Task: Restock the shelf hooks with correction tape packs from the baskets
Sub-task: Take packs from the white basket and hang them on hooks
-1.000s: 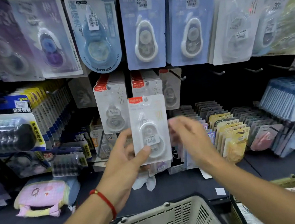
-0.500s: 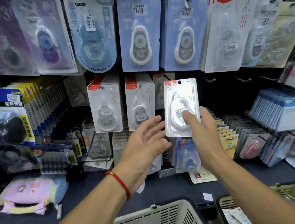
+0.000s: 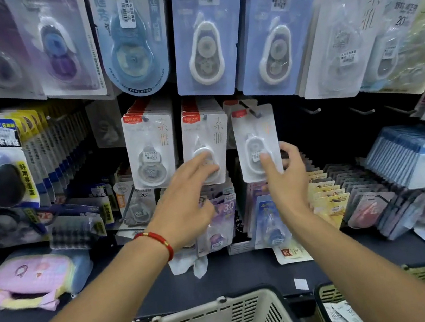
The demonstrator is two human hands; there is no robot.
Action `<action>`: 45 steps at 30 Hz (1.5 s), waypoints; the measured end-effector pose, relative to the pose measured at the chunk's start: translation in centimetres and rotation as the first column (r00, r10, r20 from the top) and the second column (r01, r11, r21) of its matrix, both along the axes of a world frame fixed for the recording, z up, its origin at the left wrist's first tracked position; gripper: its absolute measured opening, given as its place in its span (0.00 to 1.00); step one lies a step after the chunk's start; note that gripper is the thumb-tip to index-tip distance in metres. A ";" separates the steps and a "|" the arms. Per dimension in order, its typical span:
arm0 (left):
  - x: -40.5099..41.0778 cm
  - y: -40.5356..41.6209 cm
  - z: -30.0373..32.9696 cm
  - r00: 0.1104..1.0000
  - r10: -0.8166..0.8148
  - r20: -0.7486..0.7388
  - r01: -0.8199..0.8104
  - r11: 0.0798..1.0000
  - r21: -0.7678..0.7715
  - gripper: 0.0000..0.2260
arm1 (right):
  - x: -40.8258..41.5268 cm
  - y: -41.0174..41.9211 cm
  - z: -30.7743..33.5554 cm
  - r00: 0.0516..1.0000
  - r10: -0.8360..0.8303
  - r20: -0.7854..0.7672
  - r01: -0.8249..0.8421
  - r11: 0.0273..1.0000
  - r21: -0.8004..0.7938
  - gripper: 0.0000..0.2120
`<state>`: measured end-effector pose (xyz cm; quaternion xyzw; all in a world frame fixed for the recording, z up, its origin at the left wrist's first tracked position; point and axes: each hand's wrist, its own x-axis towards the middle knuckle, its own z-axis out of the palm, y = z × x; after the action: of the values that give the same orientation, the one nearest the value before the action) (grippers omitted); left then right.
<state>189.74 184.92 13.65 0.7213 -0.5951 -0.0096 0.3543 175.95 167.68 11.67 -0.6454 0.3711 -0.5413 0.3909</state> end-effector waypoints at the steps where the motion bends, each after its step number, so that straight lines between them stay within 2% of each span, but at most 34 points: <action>1: 0.5 -0.1 -0.6 0.998 -0.013 0.067 0.010 0.999 0.039 0.32 | 1.0 -1.1 0.0 1.000 -0.020 -0.018 0.020 1.000 -0.001 0.17; 3: 1.2 -0.2 -1.7 0.989 -0.045 0.140 0.035 0.996 0.078 0.34 | 3.1 -3.1 0.2 0.999 -0.015 -0.028 0.017 0.998 0.061 0.20; 7: 1.7 0.5 -3.5 0.991 -0.034 0.132 0.032 0.999 0.019 0.33 | 5.7 -5.7 0.0 0.978 -0.056 -0.201 0.087 0.985 0.148 0.24; 10: 1.5 2.6 -5.4 0.991 -0.034 0.130 0.030 0.999 0.031 0.26 | 4.6 -4.3 -1.6 0.971 -0.101 -0.214 0.134 0.981 0.142 0.17; 13: 1.3 6.1 -8.4 0.986 -0.057 0.155 0.018 0.971 0.240 0.20 | 2.0 -0.7 -4.1 0.998 0.052 -0.029 -0.047 0.986 0.159 0.06; 15: 1.0 8.6 -10.8 0.974 -0.102 0.200 -0.002 0.887 0.461 0.20 | 0.3 2.4 -6.1 0.986 0.162 0.046 -0.167 0.974 0.151 0.06; 17: 0.9 10.9 -13.4 0.949 -0.177 0.260 -0.035 0.764 0.645 0.20 | -0.9 5.7 -8.8 0.955 0.295 0.030 -0.295 0.932 0.210 0.09; 18: 1.0 12.2 -14.8 0.937 -0.199 0.287 -0.062 0.713 0.698 0.20 | -1.1 7.3 -10.7 0.922 0.385 -0.034 -0.364 0.895 0.256 0.10; 19: 1.1 13.5 -16.2 0.927 -0.206 0.312 -0.093 0.680 0.727 0.20 | -1.3 8.8 -12.9 0.865 0.483 -0.134 -0.424 0.849 0.316 0.11; 21: 1.5 16.2 -19.0 0.922 -0.168 0.349 -0.160 0.654 0.739 0.21 | -1.2 12.0 -17.7 0.658 0.664 -0.356 -0.491 0.736 0.465 0.10; 24: 1.6 20.9 -22.8 0.941 0.054 0.333 -0.288 0.645 0.708 0.25 | -0.2 17.2 -24.8 0.188 0.778 -0.600 -0.530 0.595 0.605 0.09; 25: 1.3 22.3 -23.8 0.947 0.151 0.284 -0.311 0.655 0.689 0.28 | 0.2 19.0 -26.8 0.053 0.768 -0.638 -0.545 0.557 0.626 0.16; 26: 0.8 23.5 -24.6 0.947 0.240 0.211 -0.320 0.674 0.666 0.30 | 0.6 20.7 -28.6 -0.041 0.768 -0.639 -0.553 0.515 0.655 0.26; 29: -1.0 26.0 -26.3 0.934 0.354 0.040 -0.309 0.751 0.584 0.35 | 2.0 25.2 -32.5 -0.154 0.812 -0.563 -0.543 0.406 0.735 0.55; 31: -1.6 26.5 -26.8 0.920 0.393 0.005 -0.334 0.775 0.537 0.35 | 3.4 27.8 -34.1 -0.218 0.774 -0.595 -0.558 0.402 0.726 0.67; 33: -1.7 26.5 -26.7 0.891 0.453 -0.026 -0.376 0.769 0.517 0.32 | 4.8 29.6 -34.6 -0.182 0.764 -0.619 -0.575 0.429 0.697 0.71; 35: -1.5 26.3 -26.6 0.869 0.492 -0.049 -0.401 0.760 0.511 0.30 | 5.6 29.9 -34.5 -0.058 0.775 -0.629 -0.611 0.471 0.637 0.67; 37: -1.3 26.1 -26.4 0.849 0.523 -0.078 -0.420 0.757 0.501 0.29 | 5.4 28.4 -34.4 0.127 0.800 -0.587 -0.639 0.518 0.568 0.49; 39: -1.4 25.7 -26.3 0.830 0.550 -0.088 -0.441 0.746 0.499 0.27 | 4.4 26.4 -34.2 0.258 0.794 -0.550 -0.610 0.576 0.545 0.32; 41: -1.6 25.4 -25.9 0.810 0.580 -0.091 -0.464 0.726 0.508 0.27 | 3.5 24.7 -33.5 0.339 0.811 -0.476 -0.538 0.582 0.609 0.23; 43: -2.0 24.9 -25.5 0.795 0.599 -0.089 -0.484 0.716 0.503 0.27 | 2.8 23.3 -32.8 0.432 0.819 -0.379 -0.471 0.563 0.679 0.20; 45: -2.6 24.3 -25.1 0.807 0.582 -0.099 -0.474 0.738 0.480 0.26 | 1.8 22.2 -31.9 0.559 0.804 -0.201 -0.426 0.487 0.763 0.15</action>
<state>187.11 209.22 -11.48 0.9141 -0.2985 -0.1278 0.2428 177.72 189.91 -20.19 -0.6855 0.3517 0.0119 0.6374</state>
